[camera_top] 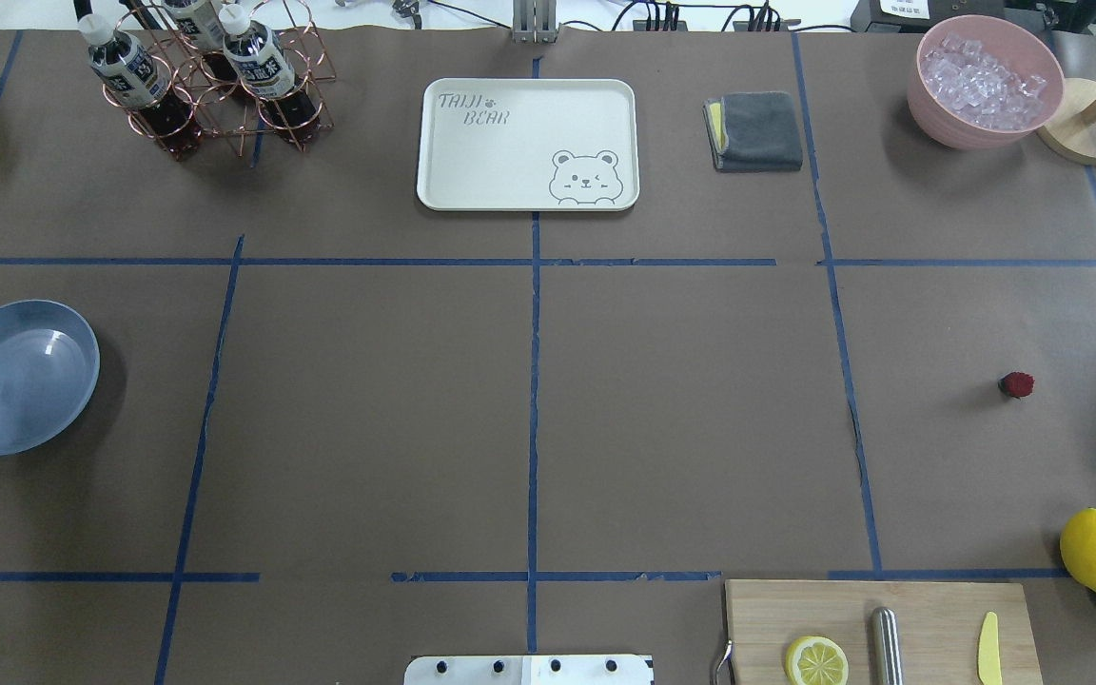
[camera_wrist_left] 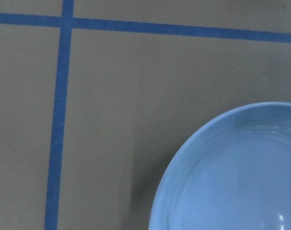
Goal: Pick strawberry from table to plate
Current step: 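Grasp the rim of the light blue plate with the left gripper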
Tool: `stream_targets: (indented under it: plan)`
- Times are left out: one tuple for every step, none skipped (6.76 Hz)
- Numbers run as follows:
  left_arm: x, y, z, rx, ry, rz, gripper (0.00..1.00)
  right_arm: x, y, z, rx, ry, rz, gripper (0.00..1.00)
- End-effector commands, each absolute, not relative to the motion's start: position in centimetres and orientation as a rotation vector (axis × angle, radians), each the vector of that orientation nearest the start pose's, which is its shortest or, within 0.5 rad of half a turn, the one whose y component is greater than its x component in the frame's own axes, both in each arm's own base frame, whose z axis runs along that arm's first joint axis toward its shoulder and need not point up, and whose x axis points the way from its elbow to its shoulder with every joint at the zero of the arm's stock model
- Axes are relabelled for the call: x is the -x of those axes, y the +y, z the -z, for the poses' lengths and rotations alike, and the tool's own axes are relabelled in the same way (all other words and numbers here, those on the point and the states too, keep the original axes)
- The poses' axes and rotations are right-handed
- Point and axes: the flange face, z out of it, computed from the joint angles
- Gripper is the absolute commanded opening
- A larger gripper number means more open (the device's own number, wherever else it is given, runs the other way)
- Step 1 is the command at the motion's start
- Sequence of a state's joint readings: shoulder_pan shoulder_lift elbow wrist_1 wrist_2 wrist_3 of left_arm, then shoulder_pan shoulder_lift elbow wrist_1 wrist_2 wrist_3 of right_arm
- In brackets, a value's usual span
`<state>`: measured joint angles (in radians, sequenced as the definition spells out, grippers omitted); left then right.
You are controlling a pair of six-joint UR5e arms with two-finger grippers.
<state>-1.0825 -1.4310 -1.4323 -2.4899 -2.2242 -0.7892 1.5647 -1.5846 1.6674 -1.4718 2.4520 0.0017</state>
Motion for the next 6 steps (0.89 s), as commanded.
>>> stream_targets:
  plan:
    - [-14.83,-42.76,-69.97,-0.114,0.870,0.068,0.70,-5.34,-49.55,-59.84,-0.167,-0.880,0.083,1.00]
    - [-14.86,-42.68,-69.96,-0.114,0.870,0.065,0.60,-5.33,-49.54,-59.71,-0.166,-0.882,0.080,1.00]
    - [-14.78,-42.54,-70.09,-0.112,0.868,0.065,0.41,-5.23,-49.53,-59.56,-0.168,-0.897,0.083,1.00]
    - [-14.78,-42.54,-70.09,-0.112,0.868,0.063,0.15,-5.17,-49.52,-59.49,-0.167,-0.907,0.082,1.00]
    - [-14.77,-42.52,-70.19,-0.113,0.866,0.059,0.00,-5.17,-49.52,-59.49,-0.167,-0.907,0.082,1.00]
    - [-14.76,-42.50,-70.01,-0.117,0.869,0.056,0.00,-5.17,-49.52,-59.49,-0.167,-0.907,0.082,1.00]
